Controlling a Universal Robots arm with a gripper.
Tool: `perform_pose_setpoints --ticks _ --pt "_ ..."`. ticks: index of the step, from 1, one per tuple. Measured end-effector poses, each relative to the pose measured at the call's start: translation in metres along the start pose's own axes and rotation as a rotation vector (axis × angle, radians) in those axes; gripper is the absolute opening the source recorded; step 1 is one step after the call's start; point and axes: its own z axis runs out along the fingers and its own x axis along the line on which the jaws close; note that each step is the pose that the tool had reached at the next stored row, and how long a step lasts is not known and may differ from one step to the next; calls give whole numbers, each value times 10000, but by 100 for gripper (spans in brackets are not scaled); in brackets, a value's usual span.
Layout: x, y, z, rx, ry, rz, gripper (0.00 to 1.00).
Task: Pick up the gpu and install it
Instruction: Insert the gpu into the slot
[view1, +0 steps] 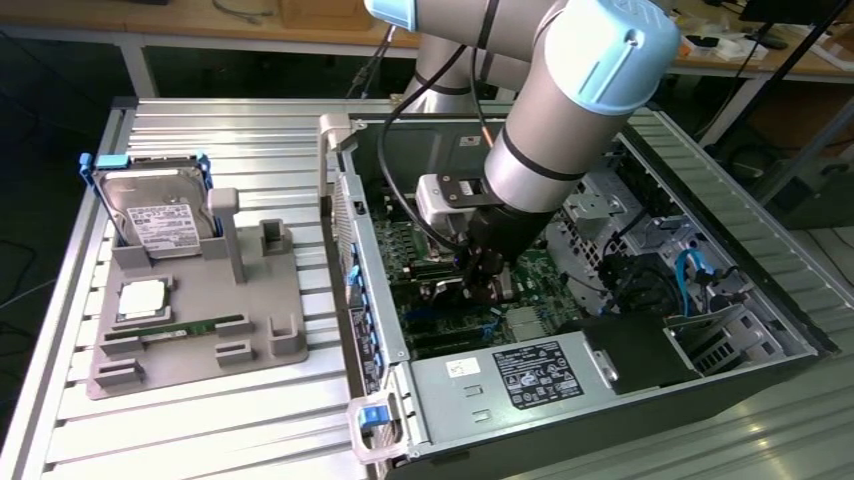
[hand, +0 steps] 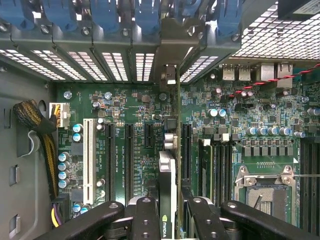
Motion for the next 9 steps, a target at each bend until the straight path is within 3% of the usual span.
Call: perform_pose_setpoints --ticks 9 --pt "-22 0 2 0 4 0 27"
